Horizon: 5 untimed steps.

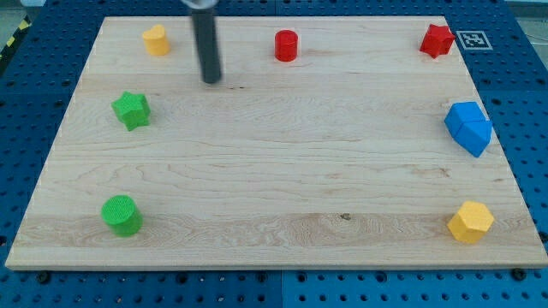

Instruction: Move the yellow heart left to the yellow hexagon

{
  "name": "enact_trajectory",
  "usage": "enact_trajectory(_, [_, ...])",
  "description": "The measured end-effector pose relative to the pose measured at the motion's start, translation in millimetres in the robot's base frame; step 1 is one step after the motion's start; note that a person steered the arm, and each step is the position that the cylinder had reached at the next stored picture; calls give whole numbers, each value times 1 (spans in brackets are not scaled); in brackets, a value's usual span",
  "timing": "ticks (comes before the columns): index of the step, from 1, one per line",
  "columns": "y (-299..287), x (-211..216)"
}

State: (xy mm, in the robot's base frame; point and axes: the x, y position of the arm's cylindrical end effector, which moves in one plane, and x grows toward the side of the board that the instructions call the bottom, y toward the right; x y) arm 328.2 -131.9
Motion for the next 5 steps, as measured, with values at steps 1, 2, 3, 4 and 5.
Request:
enact_trajectory(1, [-98, -27])
enact_trajectory(2, [-162, -82])
enact_trajectory(3, [-139, -125])
enact_trajectory(4, [-78, -115])
enact_trajectory(5, [-16, -63])
